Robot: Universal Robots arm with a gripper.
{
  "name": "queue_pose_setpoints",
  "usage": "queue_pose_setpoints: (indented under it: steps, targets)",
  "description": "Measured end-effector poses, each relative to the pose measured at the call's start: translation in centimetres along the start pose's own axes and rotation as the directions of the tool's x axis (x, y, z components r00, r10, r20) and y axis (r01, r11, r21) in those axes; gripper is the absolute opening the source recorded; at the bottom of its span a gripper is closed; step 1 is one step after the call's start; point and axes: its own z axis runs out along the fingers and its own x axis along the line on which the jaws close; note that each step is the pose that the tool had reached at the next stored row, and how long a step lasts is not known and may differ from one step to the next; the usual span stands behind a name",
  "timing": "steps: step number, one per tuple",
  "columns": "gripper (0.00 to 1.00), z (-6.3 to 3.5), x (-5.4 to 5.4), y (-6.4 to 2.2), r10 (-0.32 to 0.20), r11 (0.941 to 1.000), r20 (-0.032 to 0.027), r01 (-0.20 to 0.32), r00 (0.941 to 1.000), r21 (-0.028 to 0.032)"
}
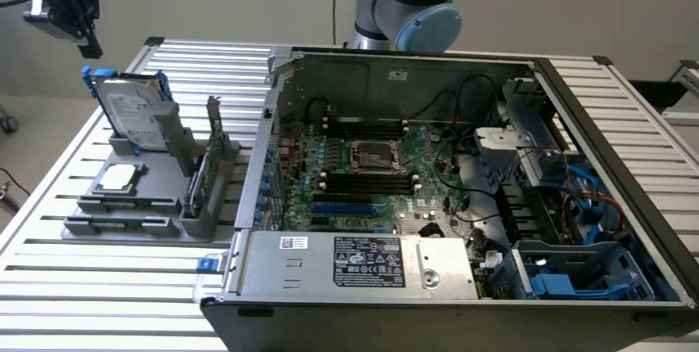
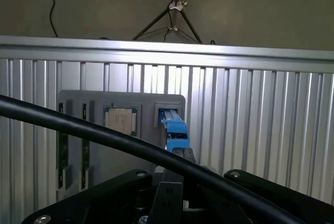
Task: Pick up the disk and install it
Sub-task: 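Pick up the disk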
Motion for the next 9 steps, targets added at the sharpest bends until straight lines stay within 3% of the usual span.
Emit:
queue_pose_setpoints:
  steps: [8,9]
  targets:
    - [0.12,0.00,-0.01,-0.04,0.000,1.0000,0.0000,0.000,1.0000,0.0007]
    - [0.18,0.00,-0.01,-0.06,0.000,1.0000,0.0000,0.000,1.0000,0.0008]
